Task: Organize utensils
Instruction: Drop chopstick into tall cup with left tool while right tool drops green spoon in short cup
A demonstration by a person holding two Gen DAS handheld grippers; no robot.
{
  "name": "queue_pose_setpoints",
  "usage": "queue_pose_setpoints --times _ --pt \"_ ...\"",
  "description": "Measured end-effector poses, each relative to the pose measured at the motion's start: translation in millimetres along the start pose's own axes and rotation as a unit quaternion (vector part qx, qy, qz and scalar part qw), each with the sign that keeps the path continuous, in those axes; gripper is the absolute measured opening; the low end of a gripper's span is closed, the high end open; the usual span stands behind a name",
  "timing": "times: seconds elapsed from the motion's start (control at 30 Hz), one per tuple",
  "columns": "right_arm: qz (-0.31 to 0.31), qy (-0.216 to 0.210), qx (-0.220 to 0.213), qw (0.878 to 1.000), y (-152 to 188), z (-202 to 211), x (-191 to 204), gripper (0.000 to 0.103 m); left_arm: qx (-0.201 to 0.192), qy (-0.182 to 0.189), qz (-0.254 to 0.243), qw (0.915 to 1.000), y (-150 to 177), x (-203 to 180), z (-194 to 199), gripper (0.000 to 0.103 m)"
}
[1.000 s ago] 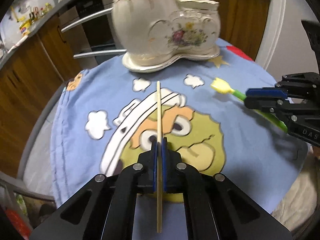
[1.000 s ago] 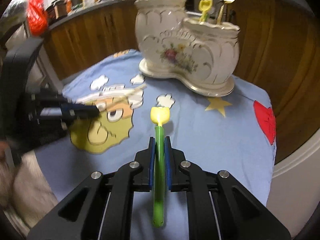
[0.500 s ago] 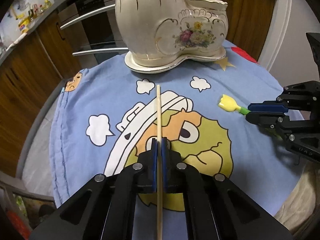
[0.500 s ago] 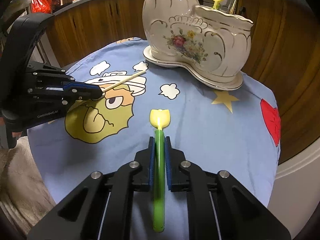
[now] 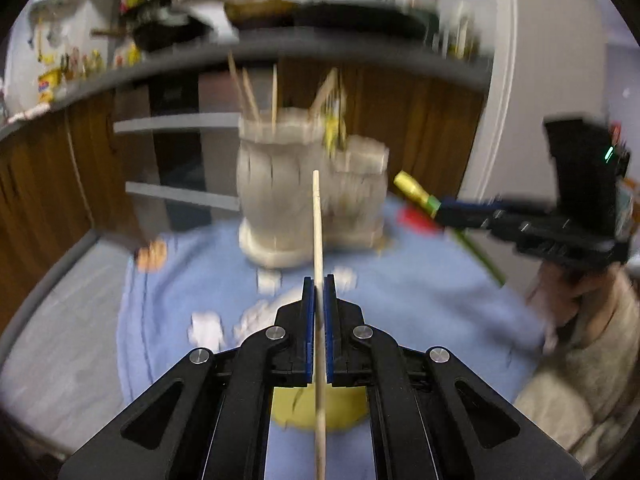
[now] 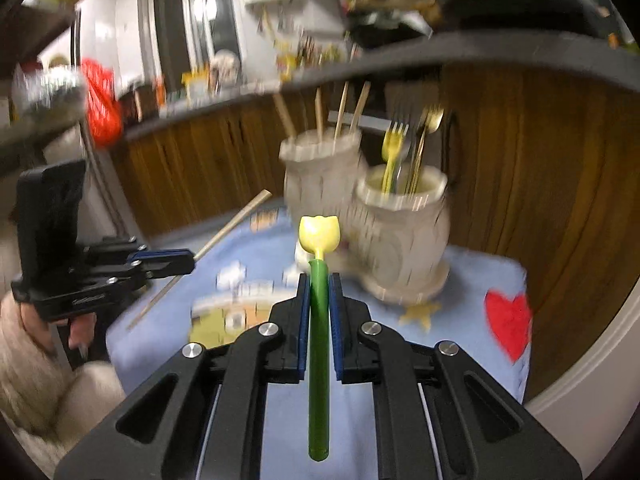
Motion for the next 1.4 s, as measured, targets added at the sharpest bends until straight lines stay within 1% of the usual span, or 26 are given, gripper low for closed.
queue_pose_setpoints --times 0.03,0.13,0.2,0.27,0.37,0.47,0.53,0.6,0.73,0.87,1.0,1.1,1.17,1.27,1.4 --pt "-0.004 0.005 -0.013 1.0 -5.9 -0.5 -1.2 0.009 -0.028 0.002 0.0 0.9996 -8.9 0.4 4.8 0.005" --pt "-0.032 0.015 -0.071 0.997 -33.1 2.5 -8.7 0.009 -0.079 -0.007 0.003 0.9968 -35.1 0.9 2.3 0.005" --pt "-0.041 0.019 -0.1 0.994 -45.6 2.5 -13.4 0.009 -0.108 0.005 0.018 0.994 -55.5 4.3 -5.9 0.005" --pt "-0.05 0.031 -0.129 0.99 -59.9 -0.5 -20.2 0.009 -0.135 0.009 0.03 0.9904 -75.2 9.5 -16.2 0.005" --pt "-0.066 0.038 -0.152 0.985 -74.9 -11.6 -35.2 0.009 -0.174 0.002 0.04 0.9839 -98.7 15.9 -28.4 0.005" --pt "-0.081 0.047 -0.173 0.98 -87.0 -23.3 -50.0 0.009 -0.215 -0.008 0.049 0.9753 -118.5 17.3 -38.4 0.005" --pt "-0.089 0.043 -0.188 0.977 -94.0 -30.4 -58.1 0.009 -0.242 -0.012 0.054 0.9687 -128.6 18.9 -45.3 0.005" --pt "-0.091 0.039 -0.207 0.973 -99.1 -36.8 -63.8 0.009 -0.258 -0.014 0.059 0.9642 -137.0 19.9 -52.3 0.005" --pt "-0.095 0.034 -0.206 0.973 -101.0 -52.0 -71.8 0.009 -0.276 -0.032 0.047 0.9593 -147.0 17.1 -71.7 0.005" --pt "-0.097 0.036 -0.209 0.972 -93.1 -61.4 -75.2 0.009 -0.283 -0.05 0.045 0.9569 -148.2 23.3 -88.1 0.005" --pt "-0.081 0.043 -0.197 0.976 -90.5 -75.9 -74.6 0.009 -0.271 -0.05 0.038 0.9606 -144.6 25.5 -102.0 0.005" --pt "-0.076 0.043 -0.186 0.979 -87.6 -82.3 -73.6 0.009 -0.264 -0.046 0.03 0.9629 -135.4 24.4 -103.2 0.005" --pt "-0.071 0.049 -0.182 0.979 -83.9 -82.0 -71.0 0.009 -0.264 -0.046 0.024 0.9632 -129.4 24.3 -99.7 0.005" --pt "-0.062 0.061 -0.171 0.981 -80.3 -78.9 -68.6 0.009 -0.255 -0.043 0.012 0.9658 -121.8 24.5 -93.0 0.005" --pt "-0.064 0.064 -0.148 0.985 -74.7 -71.7 -66.7 0.009 -0.243 -0.045 -0.003 0.9691 -110.6 21.6 -79.5 0.005"
Point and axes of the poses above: each gripper's, at about its wrist camera, not at the fingertips, and z roughly against the way its jaws point, x to its left, y to its underside, the point moved 2 cm from there along -z, roughly the way its jaws point
